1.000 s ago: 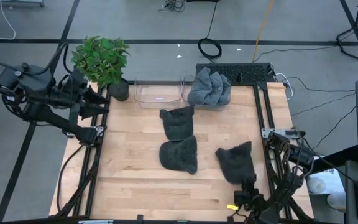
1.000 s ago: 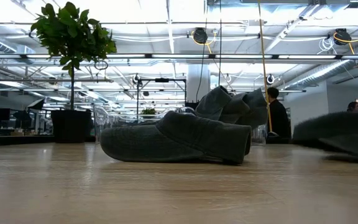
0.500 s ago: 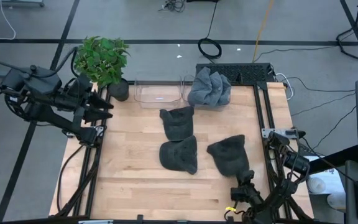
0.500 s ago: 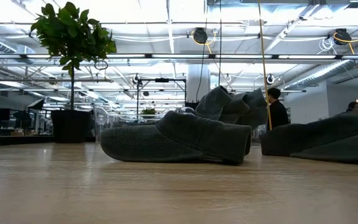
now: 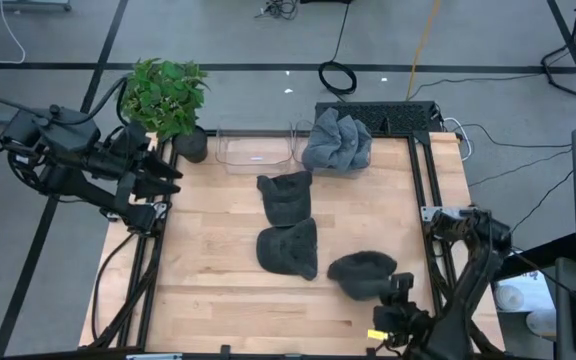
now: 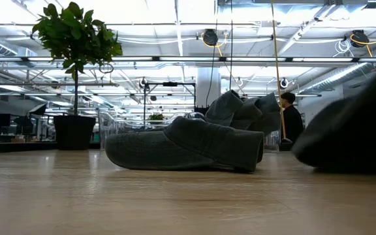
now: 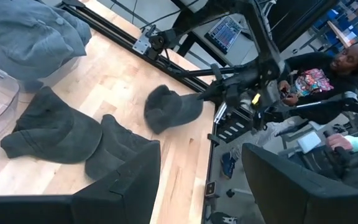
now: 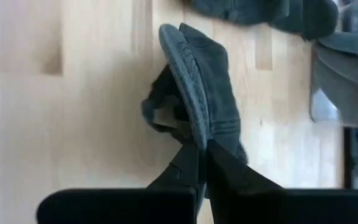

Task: Pick & Place hat
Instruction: Put the bottom right black cap into the left transparent bin

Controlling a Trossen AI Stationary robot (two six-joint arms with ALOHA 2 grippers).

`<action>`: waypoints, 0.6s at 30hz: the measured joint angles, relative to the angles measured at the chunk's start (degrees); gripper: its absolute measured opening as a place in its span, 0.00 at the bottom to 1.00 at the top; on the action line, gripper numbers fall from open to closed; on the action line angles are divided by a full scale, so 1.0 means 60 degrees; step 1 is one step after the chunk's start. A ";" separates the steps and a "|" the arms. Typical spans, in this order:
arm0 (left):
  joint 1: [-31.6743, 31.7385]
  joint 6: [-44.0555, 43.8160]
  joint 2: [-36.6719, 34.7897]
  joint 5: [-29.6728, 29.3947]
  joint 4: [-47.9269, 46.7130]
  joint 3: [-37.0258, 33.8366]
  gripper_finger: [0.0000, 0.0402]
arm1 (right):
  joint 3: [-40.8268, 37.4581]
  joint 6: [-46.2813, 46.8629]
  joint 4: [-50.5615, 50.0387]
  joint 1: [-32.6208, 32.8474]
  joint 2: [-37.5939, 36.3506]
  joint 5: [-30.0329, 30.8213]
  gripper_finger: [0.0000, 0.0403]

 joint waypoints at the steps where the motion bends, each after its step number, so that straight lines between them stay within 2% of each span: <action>1: 0.0000 0.0006 0.0001 0.0000 -0.0002 0.0000 0.58 | 0.0082 -0.0231 0.0024 -0.0101 -0.0194 -0.0004 0.00; 6: 0.0000 0.0367 0.0000 0.0000 -0.0002 0.0000 0.58 | 0.0369 -0.1207 0.0006 -0.0817 -0.0943 -0.0063 0.00; 12: 0.0000 0.0309 0.0004 0.0002 0.0004 0.0000 0.58 | 0.0766 -0.2122 -0.0043 -0.1543 -0.1844 -0.0772 0.00; 18: 0.0000 -0.0135 0.0004 0.0000 0.0009 0.0000 0.58 | 0.1502 -0.2319 -0.0058 -0.2025 -0.2967 -0.1703 0.00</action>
